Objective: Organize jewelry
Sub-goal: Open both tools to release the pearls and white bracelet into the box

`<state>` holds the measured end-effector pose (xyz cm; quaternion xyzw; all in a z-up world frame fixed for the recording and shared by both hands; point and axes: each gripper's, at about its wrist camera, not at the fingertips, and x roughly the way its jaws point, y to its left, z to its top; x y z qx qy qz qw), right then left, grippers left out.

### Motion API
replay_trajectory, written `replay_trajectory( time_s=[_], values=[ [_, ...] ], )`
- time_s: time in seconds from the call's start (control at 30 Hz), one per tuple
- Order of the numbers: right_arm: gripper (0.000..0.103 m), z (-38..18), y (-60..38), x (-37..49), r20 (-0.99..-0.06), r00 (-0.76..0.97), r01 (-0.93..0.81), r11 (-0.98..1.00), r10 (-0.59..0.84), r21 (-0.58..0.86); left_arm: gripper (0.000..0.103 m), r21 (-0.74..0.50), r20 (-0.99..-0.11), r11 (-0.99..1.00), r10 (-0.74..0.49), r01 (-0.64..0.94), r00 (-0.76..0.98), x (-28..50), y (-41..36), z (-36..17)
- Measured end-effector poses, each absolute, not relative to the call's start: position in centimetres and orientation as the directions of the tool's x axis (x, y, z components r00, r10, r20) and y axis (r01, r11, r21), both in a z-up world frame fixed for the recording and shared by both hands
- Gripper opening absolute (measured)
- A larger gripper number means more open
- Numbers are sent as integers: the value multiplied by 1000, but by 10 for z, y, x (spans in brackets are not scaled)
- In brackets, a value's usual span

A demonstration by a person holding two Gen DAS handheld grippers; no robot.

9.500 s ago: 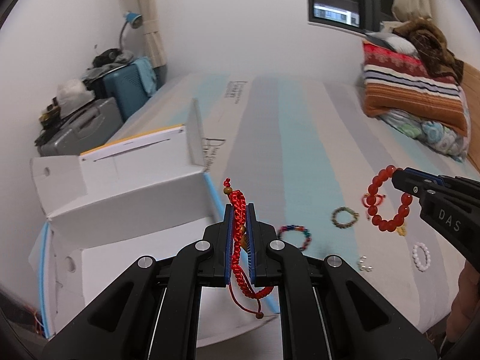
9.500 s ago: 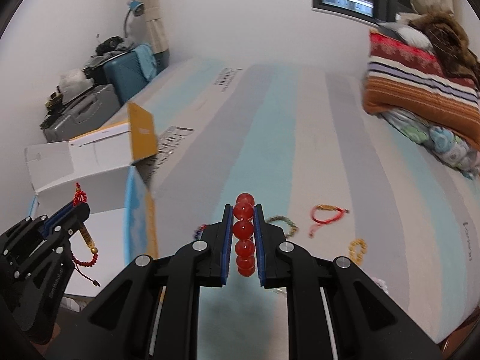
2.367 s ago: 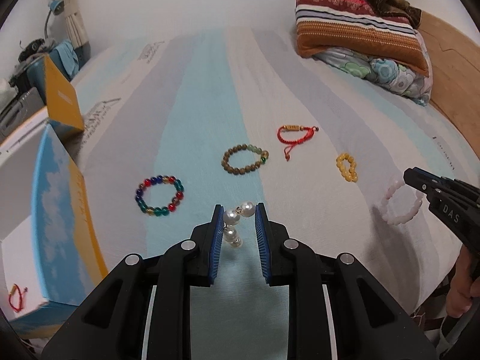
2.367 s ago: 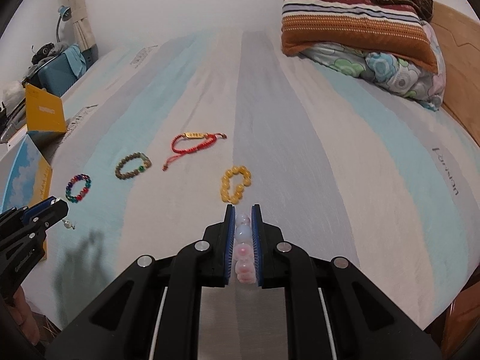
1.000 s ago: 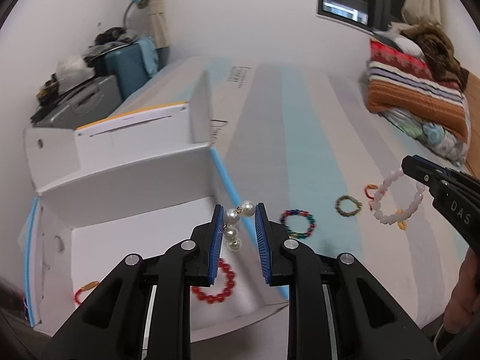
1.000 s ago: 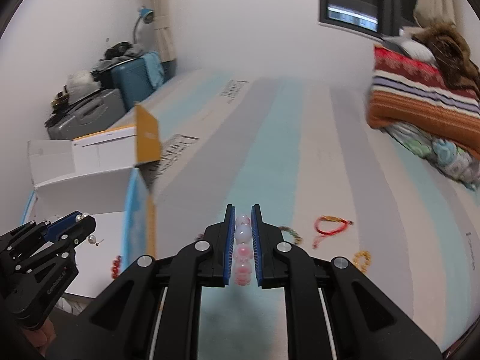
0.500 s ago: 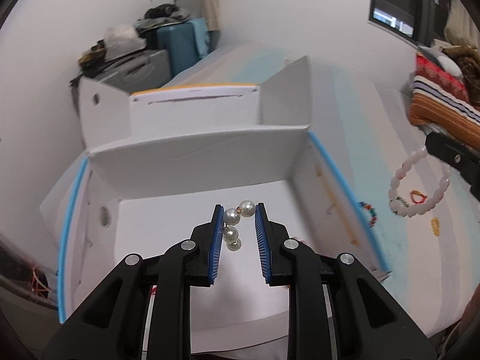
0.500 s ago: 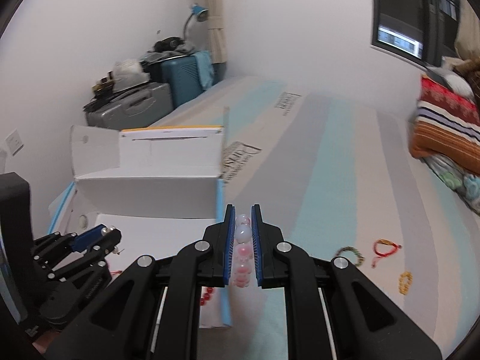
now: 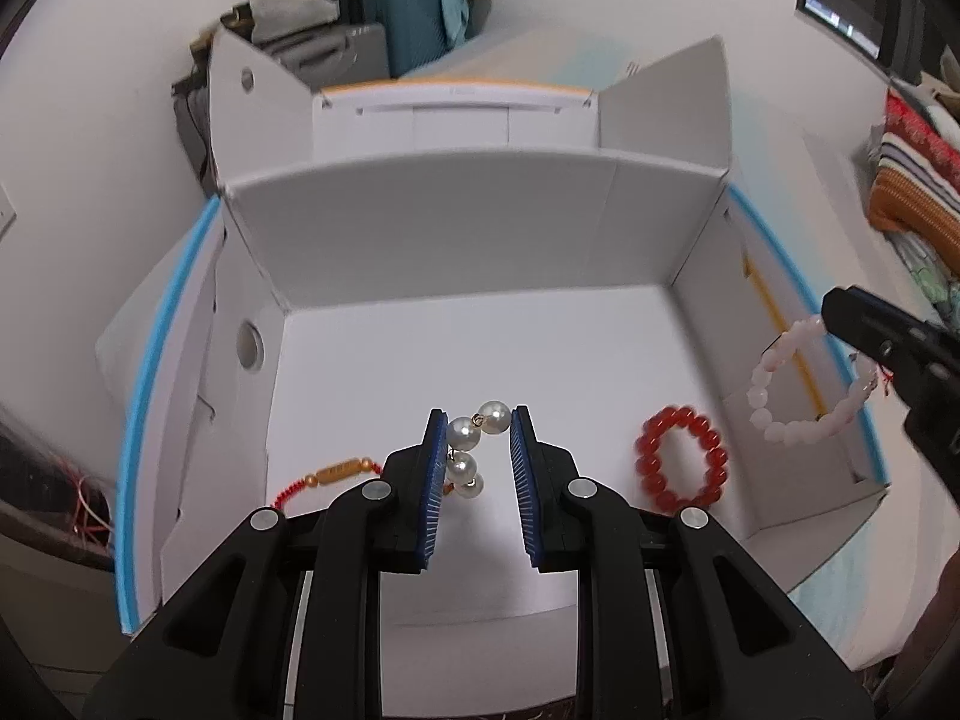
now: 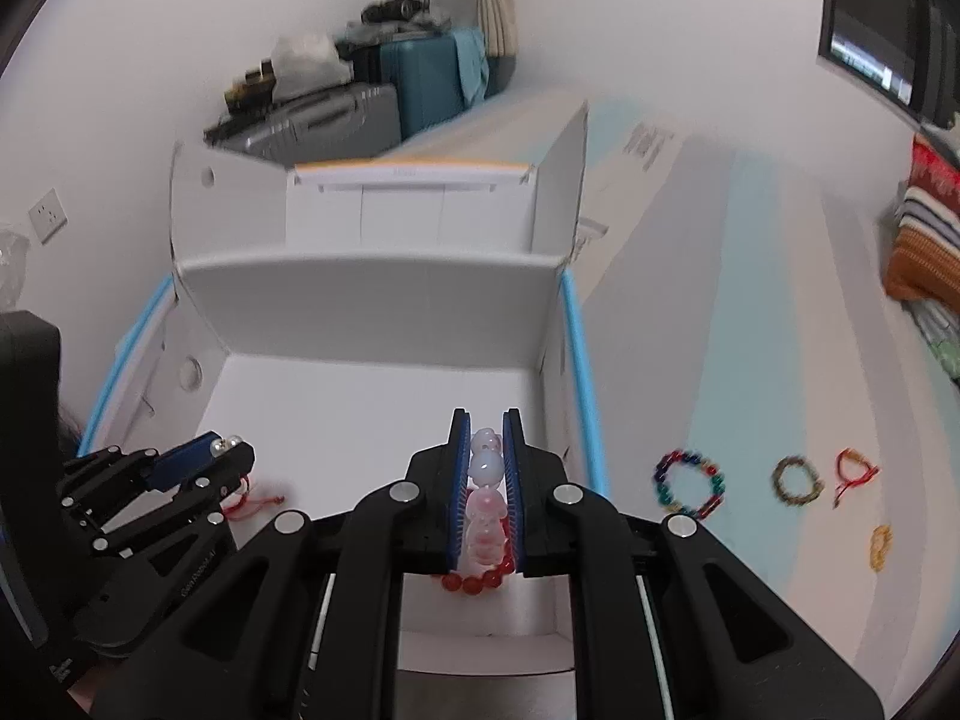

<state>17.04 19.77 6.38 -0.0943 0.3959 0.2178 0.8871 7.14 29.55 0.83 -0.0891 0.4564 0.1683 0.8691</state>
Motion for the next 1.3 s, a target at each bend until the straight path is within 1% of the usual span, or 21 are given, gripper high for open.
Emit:
replay_trajectory(
  time_s=[0.17,0.4,0.6,0.63,0.67,0.7,0.73,0.77,0.8,0.83,0.87,0.9,0.97,1.03,1.07,1.3],
  values=[
    [10,40,205,175,-794,536,-463,886,286,7,21,25,-843,921,228,-389,486,72,300,-4],
    [11,24,209,182,-826,495,-461,887,268,11,21,21,-861,920,215,-391,462,75,303,-15],
    [13,18,209,179,-832,486,-469,883,267,9,24,39,-865,917,230,-397,446,77,307,-19],
    [14,19,209,178,-831,488,-472,881,269,8,29,35,-865,919,225,-393,448,76,306,-18],
    [25,20,209,177,-828,488,-478,878,276,10,36,29,-864,920,220,-391,452,75,306,-18],
    [31,22,209,176,-824,495,-478,878,277,8,39,31,-860,919,225,-394,457,73,306,-16],
    [40,25,209,175,-819,503,-478,879,277,4,41,37,-856,918,232,-395,461,71,305,-14],
    [47,28,208,173,-808,520,-475,880,278,-3,45,44,-851,918,241,-394,466,70,304,-12],
    [49,30,207,171,-801,529,-474,881,280,-5,49,43,-850,918,241,-394,469,69,304,-11],
    [53,33,206,169,-795,537,-473,881,283,-6,55,41,-847,918,241,-394,474,68,304,-9],
    [58,36,204,168,-790,543,-471,882,284,-7,58,39,-841,918,243,-394,483,67,303,-6],
    [60,39,201,167,-783,552,-467,884,285,-7,59,38,-838,919,244,-393,488,66,302,-4],
    [71,45,197,166,-772,570,-458,889,281,-14,62,37,-831,922,243,-387,500,65,300,-1],
    [75,50,191,166,-760,590,-442,897,272,-22,64,30,-828,924,236,-381,508,65,298,2],
    [77,53,185,166,-752,603,-433,901,266,-28,67,28,-826,925,234,-378,513,65,297,3],
    [86,68,149,169,-714,656,-372,928,245,-24,80,19,-801,934,227,-356,554,69,277,16]
  ],
)
